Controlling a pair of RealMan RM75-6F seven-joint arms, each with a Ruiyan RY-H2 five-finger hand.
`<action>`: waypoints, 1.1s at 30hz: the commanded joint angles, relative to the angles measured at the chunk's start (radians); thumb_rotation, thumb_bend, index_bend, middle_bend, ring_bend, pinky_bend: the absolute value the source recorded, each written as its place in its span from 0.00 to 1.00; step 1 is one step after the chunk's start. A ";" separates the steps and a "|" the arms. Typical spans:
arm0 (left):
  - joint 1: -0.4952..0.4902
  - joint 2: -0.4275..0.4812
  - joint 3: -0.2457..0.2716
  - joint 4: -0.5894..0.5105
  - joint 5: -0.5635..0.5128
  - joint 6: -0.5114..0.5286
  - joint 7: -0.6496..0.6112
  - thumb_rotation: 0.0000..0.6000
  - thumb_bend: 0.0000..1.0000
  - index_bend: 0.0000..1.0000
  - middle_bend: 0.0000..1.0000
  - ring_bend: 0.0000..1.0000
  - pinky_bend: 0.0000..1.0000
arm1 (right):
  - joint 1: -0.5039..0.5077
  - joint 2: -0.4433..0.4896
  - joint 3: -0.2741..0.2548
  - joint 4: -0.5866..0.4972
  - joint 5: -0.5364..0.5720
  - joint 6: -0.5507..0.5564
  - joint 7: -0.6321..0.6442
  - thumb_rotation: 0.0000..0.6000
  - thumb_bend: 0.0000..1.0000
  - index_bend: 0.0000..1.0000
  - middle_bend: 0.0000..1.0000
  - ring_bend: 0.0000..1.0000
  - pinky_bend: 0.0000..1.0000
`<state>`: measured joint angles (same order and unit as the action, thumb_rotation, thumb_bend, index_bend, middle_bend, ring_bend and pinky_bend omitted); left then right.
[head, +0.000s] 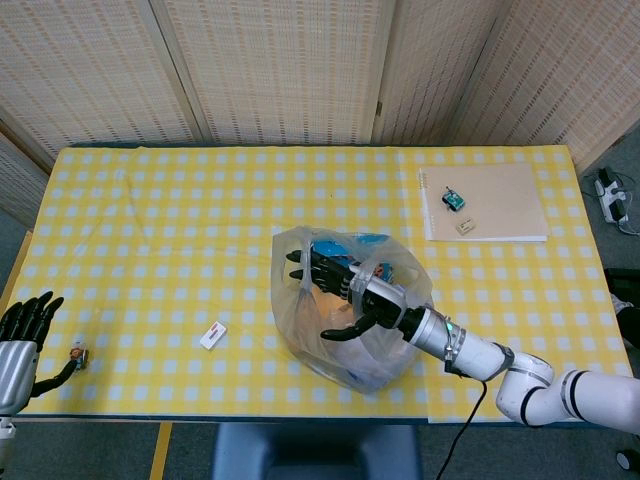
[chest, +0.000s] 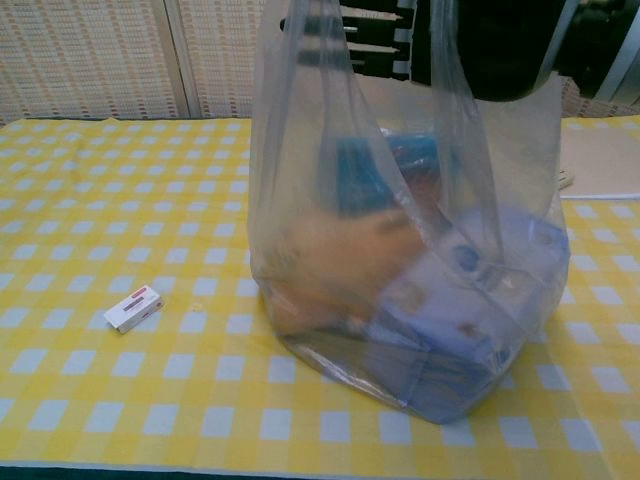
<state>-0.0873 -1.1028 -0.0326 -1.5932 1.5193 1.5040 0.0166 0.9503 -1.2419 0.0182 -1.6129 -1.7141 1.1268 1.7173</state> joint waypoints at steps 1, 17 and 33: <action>0.002 0.002 0.000 0.000 0.001 0.003 -0.005 1.00 0.28 0.00 0.06 0.02 0.00 | 0.011 -0.012 0.013 0.003 0.013 -0.014 -0.015 1.00 0.24 0.00 0.00 0.09 0.00; 0.012 0.014 0.003 -0.002 0.013 0.020 -0.030 1.00 0.28 0.00 0.06 0.02 0.00 | 0.072 -0.057 0.091 0.003 0.068 -0.077 -0.080 1.00 0.24 0.00 0.00 0.09 0.00; 0.026 0.026 0.000 -0.004 0.012 0.040 -0.053 1.00 0.28 0.00 0.06 0.02 0.00 | 0.133 -0.179 0.144 0.138 0.081 -0.097 -0.065 1.00 0.24 0.00 0.01 0.10 0.00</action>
<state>-0.0618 -1.0765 -0.0322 -1.5974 1.5317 1.5435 -0.0366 1.0729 -1.4031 0.1545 -1.4960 -1.6338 1.0312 1.6377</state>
